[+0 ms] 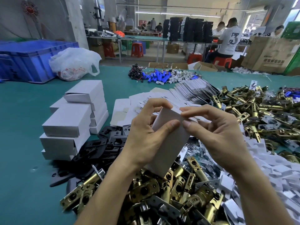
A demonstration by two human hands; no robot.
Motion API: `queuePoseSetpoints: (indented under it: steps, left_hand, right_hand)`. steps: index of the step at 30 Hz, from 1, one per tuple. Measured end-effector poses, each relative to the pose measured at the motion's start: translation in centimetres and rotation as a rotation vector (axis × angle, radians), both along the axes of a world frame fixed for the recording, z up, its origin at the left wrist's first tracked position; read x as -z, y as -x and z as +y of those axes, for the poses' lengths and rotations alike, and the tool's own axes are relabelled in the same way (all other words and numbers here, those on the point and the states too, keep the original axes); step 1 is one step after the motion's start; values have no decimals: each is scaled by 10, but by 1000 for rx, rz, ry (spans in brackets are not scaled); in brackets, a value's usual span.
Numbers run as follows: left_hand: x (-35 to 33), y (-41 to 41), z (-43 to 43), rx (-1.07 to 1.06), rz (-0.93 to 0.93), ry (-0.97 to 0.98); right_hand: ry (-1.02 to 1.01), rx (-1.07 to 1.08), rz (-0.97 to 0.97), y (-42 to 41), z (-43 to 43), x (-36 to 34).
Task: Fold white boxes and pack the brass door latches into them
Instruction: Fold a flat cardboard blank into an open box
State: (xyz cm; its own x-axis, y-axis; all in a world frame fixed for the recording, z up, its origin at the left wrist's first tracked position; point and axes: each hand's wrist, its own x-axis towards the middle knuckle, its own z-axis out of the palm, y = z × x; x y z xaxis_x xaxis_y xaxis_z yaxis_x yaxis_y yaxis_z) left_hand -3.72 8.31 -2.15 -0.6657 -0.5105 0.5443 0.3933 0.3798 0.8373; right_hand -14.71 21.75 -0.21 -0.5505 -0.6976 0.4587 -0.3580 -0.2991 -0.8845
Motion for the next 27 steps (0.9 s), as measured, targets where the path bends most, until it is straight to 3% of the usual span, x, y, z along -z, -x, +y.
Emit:
queuePoseSetpoints:
  steps: [11, 16, 20, 27]
  left_hand:
    - [-22, -8, 5, -164, 223, -87]
    - [-23, -6, 10, -176, 169, -199]
    - [-24, -10, 10, -258, 30, -57]
    - [-30, -20, 3, -395, -57, 111]
  right_hand:
    - [-76, -188, -80, -10, -14, 7]
    - [-82, -108, -18, -7, -9, 2]
    - [-120, -68, 57, -7, -8, 2]
    - [-191, -184, 38, -16, -14, 6]
